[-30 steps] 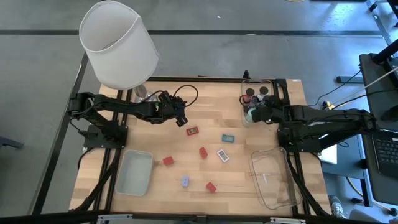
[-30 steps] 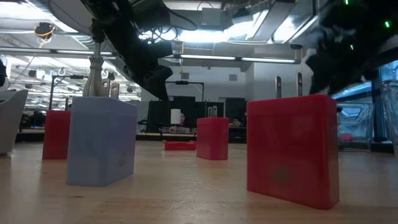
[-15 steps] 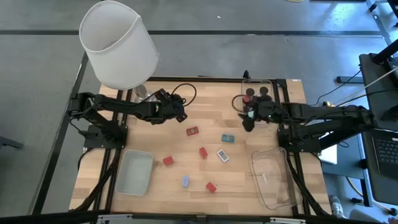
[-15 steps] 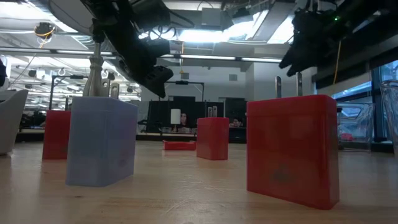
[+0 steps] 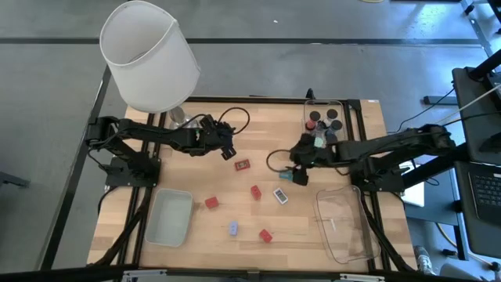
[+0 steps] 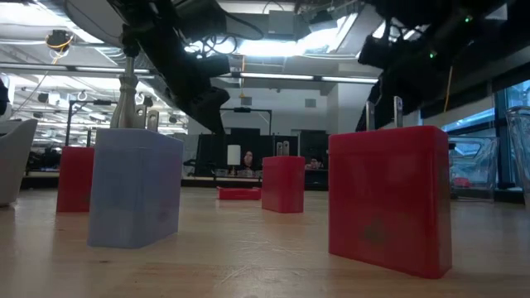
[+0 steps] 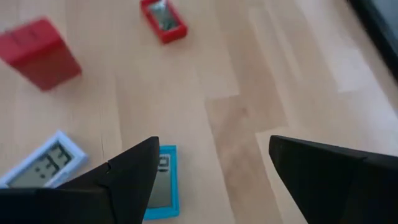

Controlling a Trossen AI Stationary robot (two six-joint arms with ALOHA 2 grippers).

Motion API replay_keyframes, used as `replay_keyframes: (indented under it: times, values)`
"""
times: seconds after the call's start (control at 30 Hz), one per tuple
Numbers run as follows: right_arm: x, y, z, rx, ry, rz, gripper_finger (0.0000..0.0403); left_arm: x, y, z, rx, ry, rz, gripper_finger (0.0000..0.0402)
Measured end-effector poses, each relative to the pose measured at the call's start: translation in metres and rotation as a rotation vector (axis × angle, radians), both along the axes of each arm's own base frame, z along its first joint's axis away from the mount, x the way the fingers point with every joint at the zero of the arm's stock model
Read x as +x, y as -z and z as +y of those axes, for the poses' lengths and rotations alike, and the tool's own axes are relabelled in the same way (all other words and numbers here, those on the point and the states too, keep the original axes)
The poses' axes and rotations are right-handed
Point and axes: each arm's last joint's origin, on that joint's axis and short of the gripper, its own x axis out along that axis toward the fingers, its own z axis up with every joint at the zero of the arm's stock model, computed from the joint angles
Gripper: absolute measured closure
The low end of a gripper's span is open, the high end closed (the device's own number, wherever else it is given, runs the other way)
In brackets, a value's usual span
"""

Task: Pick & Place Office items
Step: Put the blue digital clock into the bottom transparent bin

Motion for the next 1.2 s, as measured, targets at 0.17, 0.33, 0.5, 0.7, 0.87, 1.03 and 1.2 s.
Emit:
replay_keyframes:
  times: [0.17, 0.33, 0.5, 0.7, 0.87, 1.03, 1.2]
  values:
    - [0.01, 0.021, 0.005, 0.068, -0.044, 0.079, 0.0097, 0.0, -0.001, -0.002, 0.042, -0.039, -0.006, 0.0162]
    - [0.017, 0.039, 0.009, 0.178, -0.069, 0.135, 0.0097, -0.001, -0.001, -0.002, 0.073, -0.032, 0.02, 0.0162]
    - [0.02, 0.051, 0.008, 0.165, -0.056, 0.183, 0.0097, 0.0, -0.001, -0.002, 0.078, -0.013, 0.036, 0.0162]
    - [0.022, 0.056, 0.009, 0.164, -0.058, 0.194, 0.0097, 0.001, 0.0, -0.005, 0.027, 0.027, 0.024, 0.0162]
    - [0.024, 0.056, 0.009, 0.168, -0.06, 0.174, 0.0097, 0.002, 0.001, -0.007, -0.05, 0.092, 0.012, 0.0162]
    - [0.026, 0.056, 0.009, 0.17, -0.061, 0.153, 0.0097, 0.003, 0.002, -0.009, -0.125, 0.153, 0.001, 0.0162]
    - [0.026, 0.055, 0.009, 0.179, -0.048, 0.149, 0.0097, 0.004, 0.003, -0.011, -0.178, 0.197, -0.007, 0.0162]
